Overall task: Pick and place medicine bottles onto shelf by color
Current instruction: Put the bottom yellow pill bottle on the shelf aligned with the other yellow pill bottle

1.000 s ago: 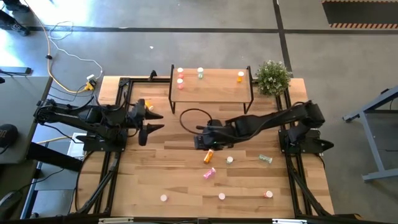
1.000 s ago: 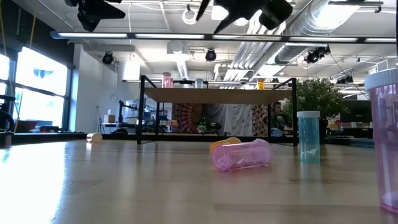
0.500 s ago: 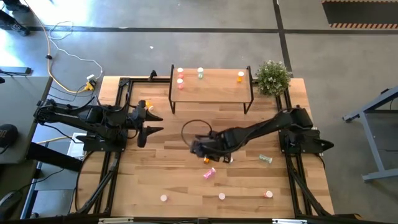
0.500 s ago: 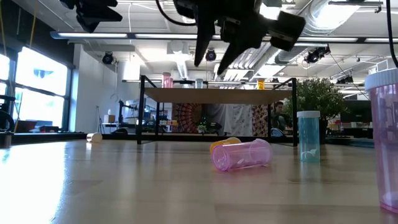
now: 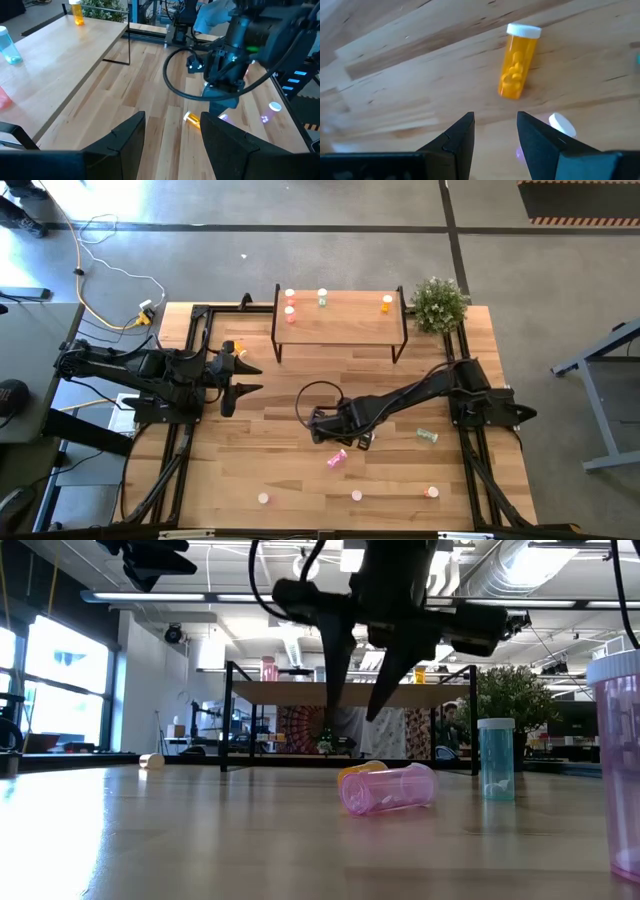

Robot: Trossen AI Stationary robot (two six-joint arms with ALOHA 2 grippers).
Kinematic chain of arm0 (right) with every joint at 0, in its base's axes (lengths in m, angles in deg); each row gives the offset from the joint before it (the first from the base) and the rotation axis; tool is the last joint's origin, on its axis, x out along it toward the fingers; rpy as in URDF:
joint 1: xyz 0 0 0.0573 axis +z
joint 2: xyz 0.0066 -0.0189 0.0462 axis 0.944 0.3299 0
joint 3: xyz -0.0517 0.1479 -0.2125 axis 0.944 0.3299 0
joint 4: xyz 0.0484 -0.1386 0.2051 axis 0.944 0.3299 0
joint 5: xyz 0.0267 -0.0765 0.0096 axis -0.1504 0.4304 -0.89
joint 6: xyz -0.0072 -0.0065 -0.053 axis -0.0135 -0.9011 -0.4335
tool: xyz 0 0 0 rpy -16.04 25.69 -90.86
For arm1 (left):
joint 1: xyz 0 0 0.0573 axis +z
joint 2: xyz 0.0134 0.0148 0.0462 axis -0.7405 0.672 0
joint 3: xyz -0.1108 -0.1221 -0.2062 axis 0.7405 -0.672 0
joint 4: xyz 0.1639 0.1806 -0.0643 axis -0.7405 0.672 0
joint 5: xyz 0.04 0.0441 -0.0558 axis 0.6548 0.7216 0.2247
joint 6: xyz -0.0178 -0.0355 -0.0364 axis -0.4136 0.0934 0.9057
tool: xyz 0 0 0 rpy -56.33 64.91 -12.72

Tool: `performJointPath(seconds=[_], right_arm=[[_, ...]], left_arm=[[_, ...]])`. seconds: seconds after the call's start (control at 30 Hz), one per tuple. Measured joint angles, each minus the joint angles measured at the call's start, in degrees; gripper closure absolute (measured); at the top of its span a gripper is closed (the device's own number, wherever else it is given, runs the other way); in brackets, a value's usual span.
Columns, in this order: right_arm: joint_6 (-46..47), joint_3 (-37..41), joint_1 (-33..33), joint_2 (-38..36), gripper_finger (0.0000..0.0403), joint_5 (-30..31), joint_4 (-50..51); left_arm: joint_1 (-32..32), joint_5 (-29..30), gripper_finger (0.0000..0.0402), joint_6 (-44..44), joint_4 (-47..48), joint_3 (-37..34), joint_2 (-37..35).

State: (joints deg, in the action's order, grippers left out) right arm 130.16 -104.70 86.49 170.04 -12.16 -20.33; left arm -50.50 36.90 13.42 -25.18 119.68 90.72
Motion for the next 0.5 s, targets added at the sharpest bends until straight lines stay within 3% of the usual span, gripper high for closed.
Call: performJointPath(seconds=[0.5], right_arm=[[7.7, 0.0, 0.0, 3.4, 0.0265, 2.8, 1.1]], left_arm=[[0.0, 0.1, 0.0222, 0.0, 0.0, 0.0, 0.0]])
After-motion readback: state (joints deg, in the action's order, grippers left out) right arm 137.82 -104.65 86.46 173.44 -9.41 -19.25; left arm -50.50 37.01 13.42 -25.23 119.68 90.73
